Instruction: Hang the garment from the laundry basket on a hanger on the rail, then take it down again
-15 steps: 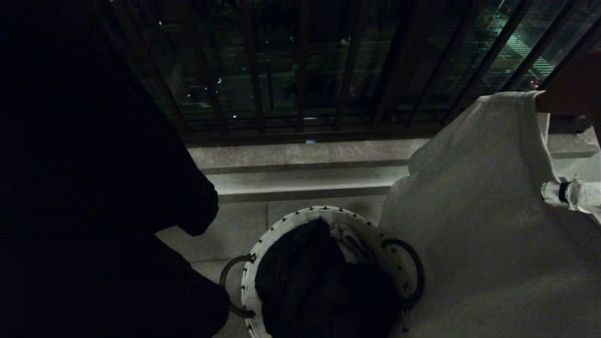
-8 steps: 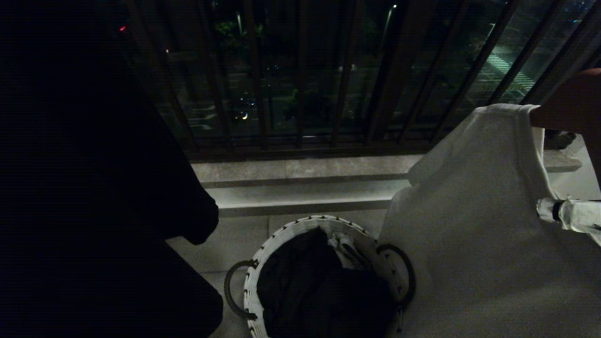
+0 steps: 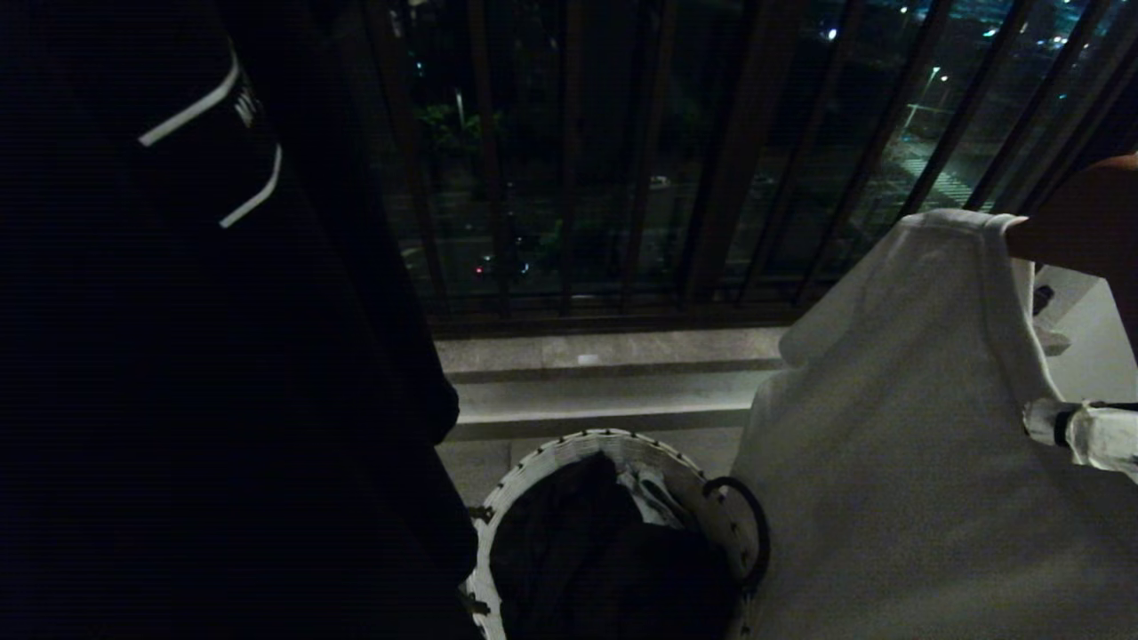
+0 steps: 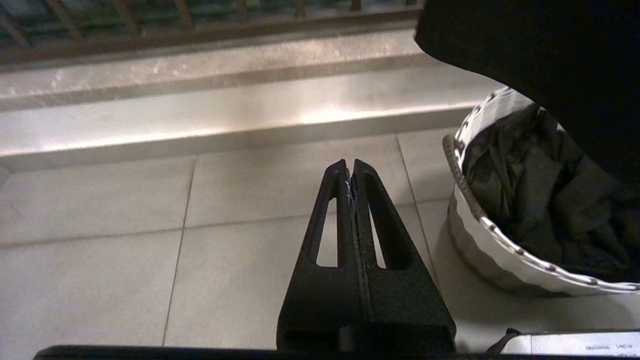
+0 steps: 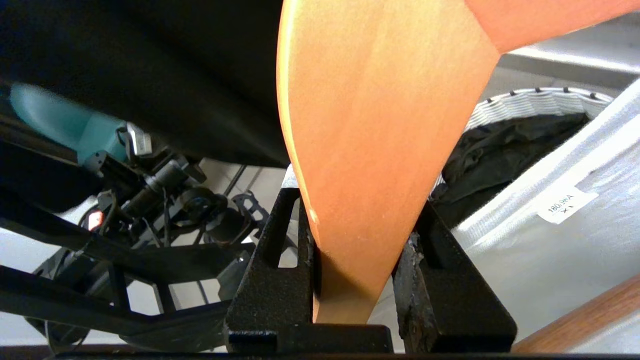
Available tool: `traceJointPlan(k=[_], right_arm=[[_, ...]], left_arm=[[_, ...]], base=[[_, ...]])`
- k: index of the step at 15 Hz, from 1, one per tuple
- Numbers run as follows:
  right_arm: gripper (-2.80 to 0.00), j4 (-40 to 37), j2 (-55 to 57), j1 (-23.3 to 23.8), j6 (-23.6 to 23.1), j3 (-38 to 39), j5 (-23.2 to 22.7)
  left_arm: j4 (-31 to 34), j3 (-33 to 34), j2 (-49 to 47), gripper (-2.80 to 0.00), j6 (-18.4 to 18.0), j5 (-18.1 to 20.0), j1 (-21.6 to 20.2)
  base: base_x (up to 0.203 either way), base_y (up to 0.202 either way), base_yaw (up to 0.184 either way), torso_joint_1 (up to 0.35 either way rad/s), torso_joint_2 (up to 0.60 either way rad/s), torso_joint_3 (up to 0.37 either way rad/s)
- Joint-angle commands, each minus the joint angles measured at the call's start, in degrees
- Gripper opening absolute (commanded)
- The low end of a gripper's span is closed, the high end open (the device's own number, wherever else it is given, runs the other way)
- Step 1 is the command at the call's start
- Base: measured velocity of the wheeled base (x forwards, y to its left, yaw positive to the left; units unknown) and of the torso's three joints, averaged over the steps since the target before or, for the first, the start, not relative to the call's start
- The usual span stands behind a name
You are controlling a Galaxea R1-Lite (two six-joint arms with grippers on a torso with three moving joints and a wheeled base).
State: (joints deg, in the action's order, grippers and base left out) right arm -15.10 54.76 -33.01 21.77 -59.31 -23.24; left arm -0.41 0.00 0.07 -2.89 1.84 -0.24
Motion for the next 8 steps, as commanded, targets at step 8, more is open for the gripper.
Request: traceJointPlan(k=[8], right_arm=[[-2.80, 0.2, 0.0, 0.0, 0.0, 0.3, -0.2]], left_arm=[[0.0, 0.1, 0.0, -2.80, -0.1, 0.0, 0.0]], base=[[0.000, 0.000, 0.000, 0.000, 0.00, 0.202]])
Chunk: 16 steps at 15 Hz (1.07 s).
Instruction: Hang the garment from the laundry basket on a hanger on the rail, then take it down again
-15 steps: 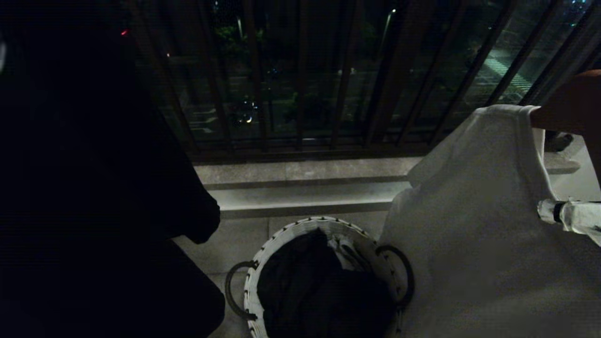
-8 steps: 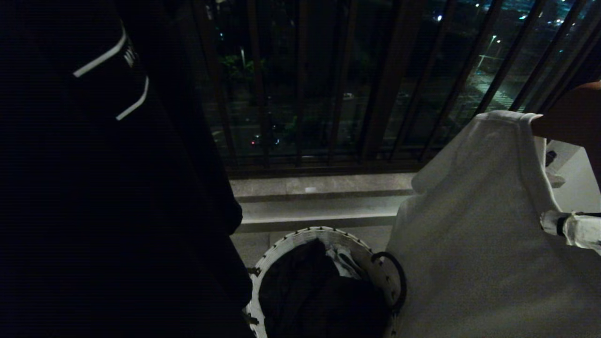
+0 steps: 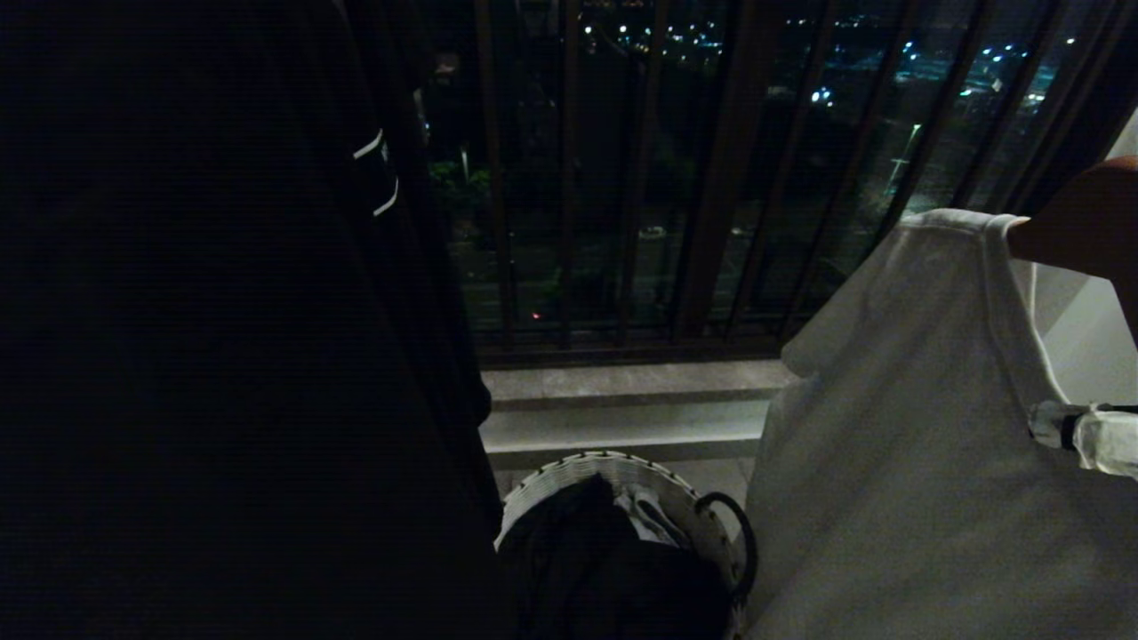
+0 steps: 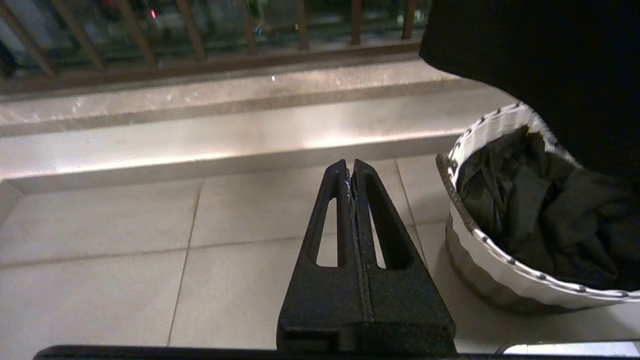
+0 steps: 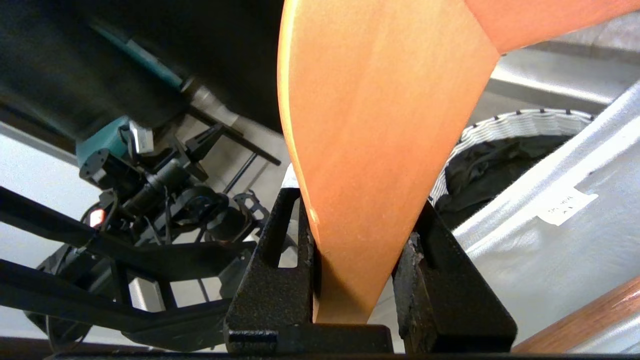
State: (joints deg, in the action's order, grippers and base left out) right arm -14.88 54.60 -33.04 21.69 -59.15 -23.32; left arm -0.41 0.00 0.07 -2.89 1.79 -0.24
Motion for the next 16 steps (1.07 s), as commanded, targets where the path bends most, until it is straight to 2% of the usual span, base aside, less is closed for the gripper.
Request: traceJointPlan(k=[1, 9, 16], right_arm=[[-2.80, -0.1, 0.2, 0.0, 0.1, 0.2, -0.2], [-2.80, 0.1, 0.2, 0.0, 0.1, -0.1, -0.2], [-2.80, 0.1, 0.0, 0.0, 0.1, -0.1, -0.2]], left_arm=[[0.0, 0.2, 0.0, -2.80, -0.1, 0.1, 0.0], [0.0, 0.2, 0.0, -2.80, -0.1, 0.0, 0.0], [0.0, 0.2, 0.0, -2.80, 0.0, 0.1, 0.0]], base=[[0.000, 0.000, 0.000, 0.002, 0.00, 0.198], [0.000, 0.000, 0.000, 0.001, 0.00, 0.201], [0.000, 0.000, 0.000, 0.002, -0.04, 0.005]])
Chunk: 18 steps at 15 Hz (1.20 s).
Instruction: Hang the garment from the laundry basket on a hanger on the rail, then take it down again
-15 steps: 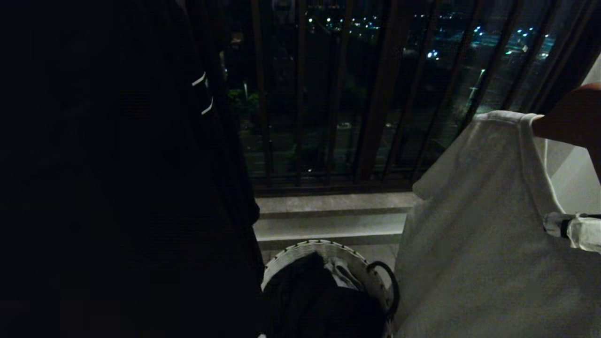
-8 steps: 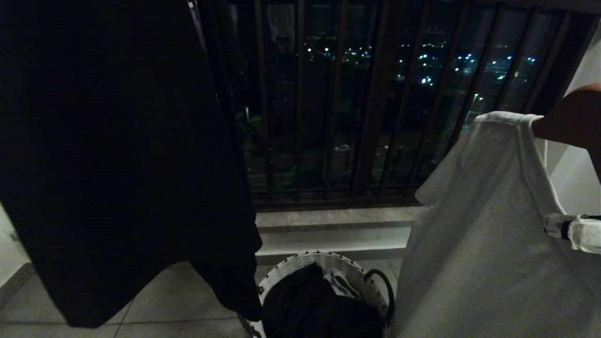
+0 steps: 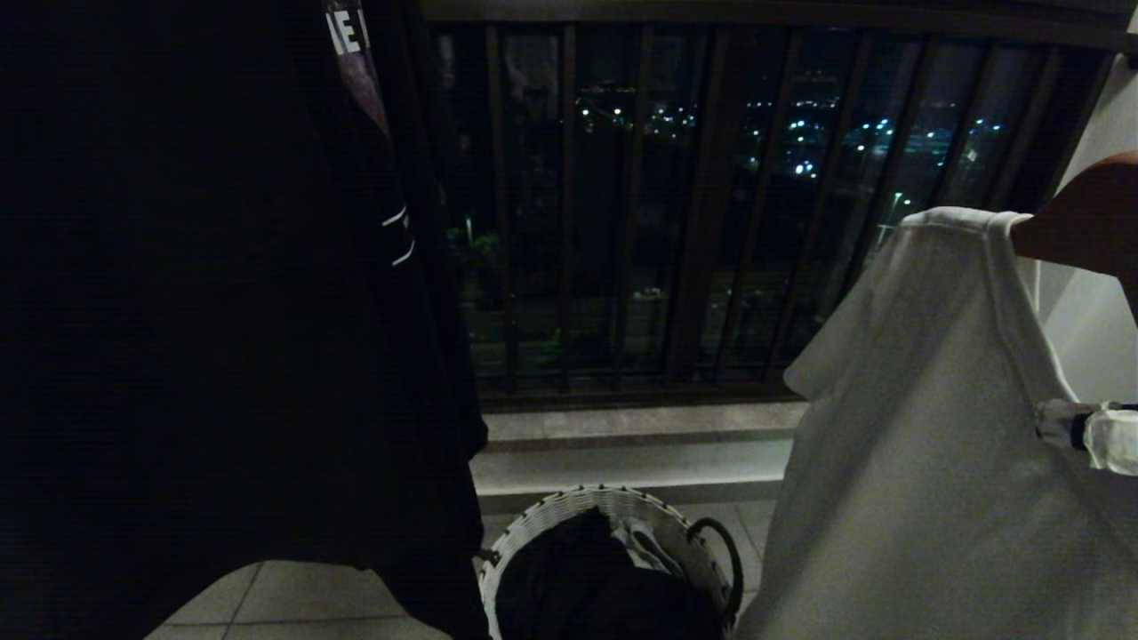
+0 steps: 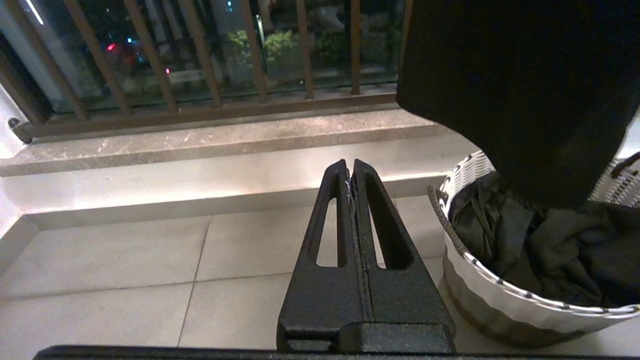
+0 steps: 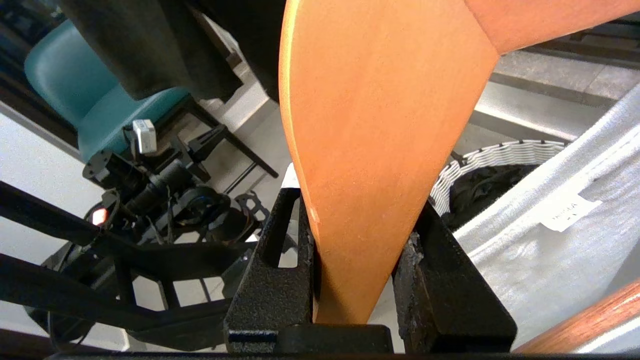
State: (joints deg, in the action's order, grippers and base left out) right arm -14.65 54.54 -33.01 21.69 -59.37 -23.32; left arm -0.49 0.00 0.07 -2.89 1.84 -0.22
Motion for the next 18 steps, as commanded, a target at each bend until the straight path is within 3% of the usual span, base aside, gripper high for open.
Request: traceJointPlan(k=[1, 12, 18], right_arm=[[-2.80, -0.1, -0.3, 0.0, 0.1, 0.3, -0.2], [-2.80, 1.3, -1.1, 0.0, -0.1, 0.4, -2.1], [-2.80, 2.9, -1.3, 0.0, -0.1, -0.1, -2.1]], left_arm=[[0.0, 0.2, 0.0, -2.80, 0.0, 0.0, 0.0], [0.0, 0.2, 0.0, -2.80, 0.3, -0.1, 0.0], [0.0, 0.2, 0.0, -2.80, 0.4, -0.1, 0.0]], base=[[0.000, 0.000, 0.000, 0.003, 0.06, 0.111], [0.000, 0.000, 0.000, 0.000, 0.02, 0.015], [0.000, 0.000, 0.000, 0.027, -0.28, -0.303]])
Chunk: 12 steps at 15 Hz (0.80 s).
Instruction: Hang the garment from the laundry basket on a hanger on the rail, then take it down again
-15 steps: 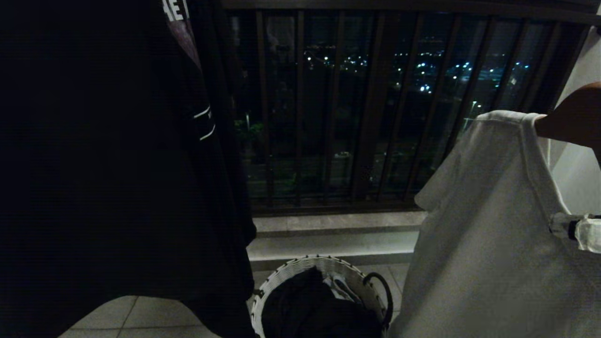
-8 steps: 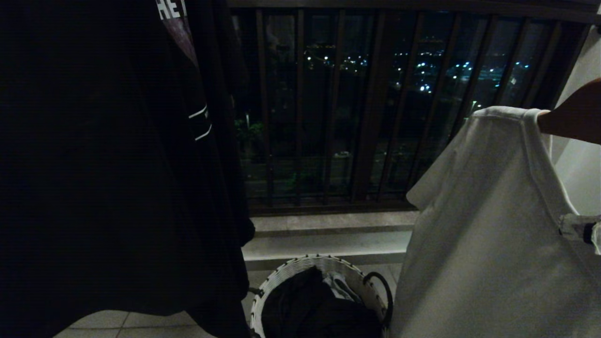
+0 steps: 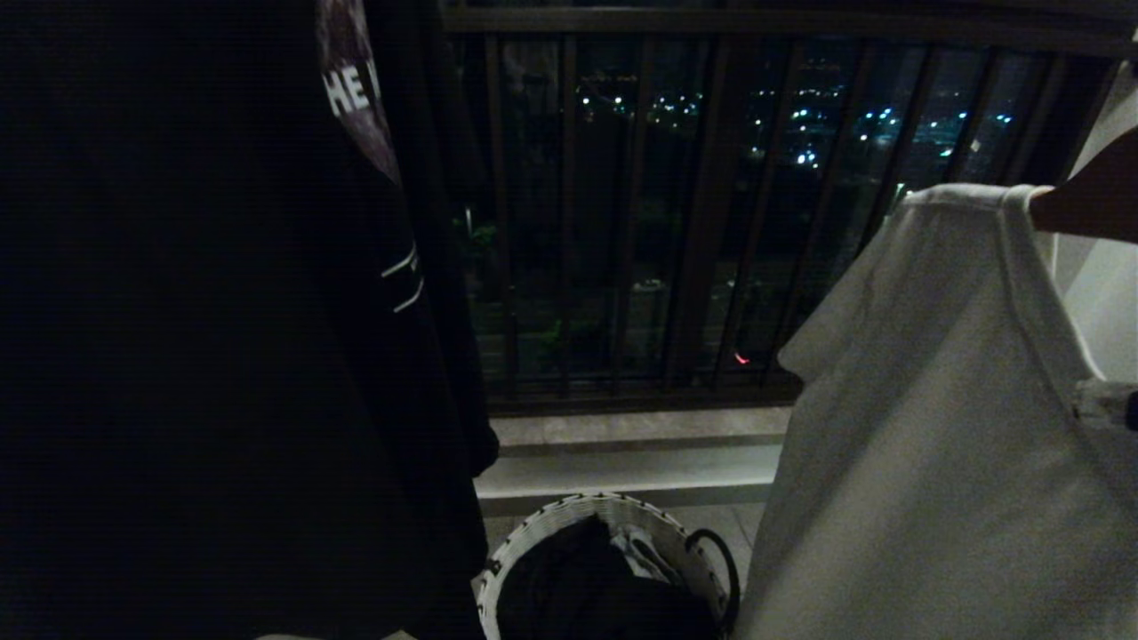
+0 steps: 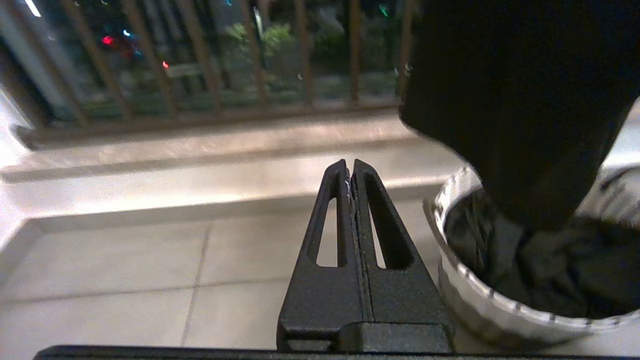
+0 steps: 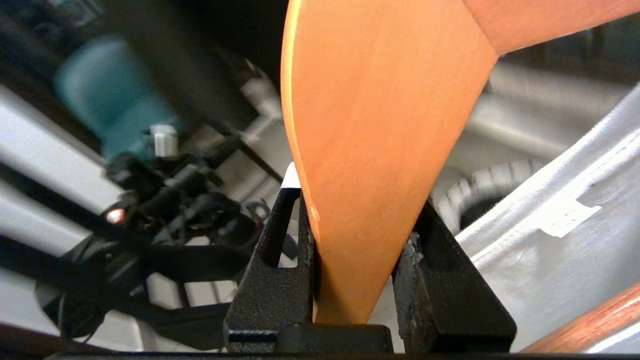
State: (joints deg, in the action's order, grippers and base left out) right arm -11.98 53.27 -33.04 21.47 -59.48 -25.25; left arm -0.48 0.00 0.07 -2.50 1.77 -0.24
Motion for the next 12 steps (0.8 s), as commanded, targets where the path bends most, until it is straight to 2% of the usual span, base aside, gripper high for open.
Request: traceJointPlan(k=[1, 12], right_arm=[[-2.80, 0.8, 0.0, 0.0, 0.1, 0.0, -0.2], [-2.80, 3.9, 0.7, 0.0, -1.3, -0.2, -2.0]], left_arm=[[0.0, 0.2, 0.0, -2.80, 0.0, 0.0, 0.0], [0.0, 0.2, 0.0, -2.80, 0.0, 0.0, 0.0]], base=[[0.000, 0.000, 0.000, 0.031, -0.55, -0.347], [0.000, 0.000, 0.000, 0.140, -0.47, -0.323]])
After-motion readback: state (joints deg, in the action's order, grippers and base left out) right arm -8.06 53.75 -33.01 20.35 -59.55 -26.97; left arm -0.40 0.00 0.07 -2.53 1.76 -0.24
